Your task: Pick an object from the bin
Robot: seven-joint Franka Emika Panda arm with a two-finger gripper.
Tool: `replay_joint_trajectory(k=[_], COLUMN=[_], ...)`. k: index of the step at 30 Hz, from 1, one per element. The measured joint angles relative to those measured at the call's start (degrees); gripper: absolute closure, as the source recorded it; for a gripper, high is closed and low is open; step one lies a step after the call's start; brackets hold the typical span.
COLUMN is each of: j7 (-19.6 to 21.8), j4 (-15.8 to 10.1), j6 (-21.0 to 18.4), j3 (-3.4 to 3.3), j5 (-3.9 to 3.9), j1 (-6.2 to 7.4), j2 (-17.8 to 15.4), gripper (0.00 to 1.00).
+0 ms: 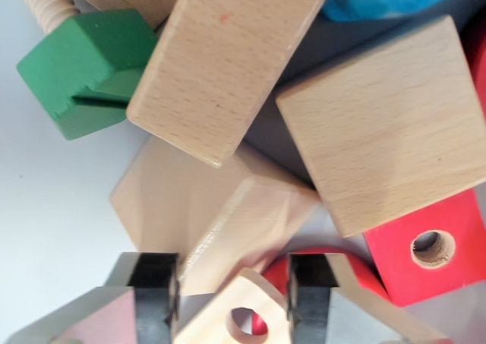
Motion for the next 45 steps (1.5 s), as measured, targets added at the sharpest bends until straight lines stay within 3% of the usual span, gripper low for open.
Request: replay_joint_trajectory(k=[26, 45], j7=[0.0, 0.0], j4=[-0.17, -2.15], j6=[-0.64, -8.37], j3=[0.0, 0.0], j5=[0.0, 0.0], j1=[0.0, 0.0], j2=[-1.02, -10.28], gripper=[1.0, 1.0])
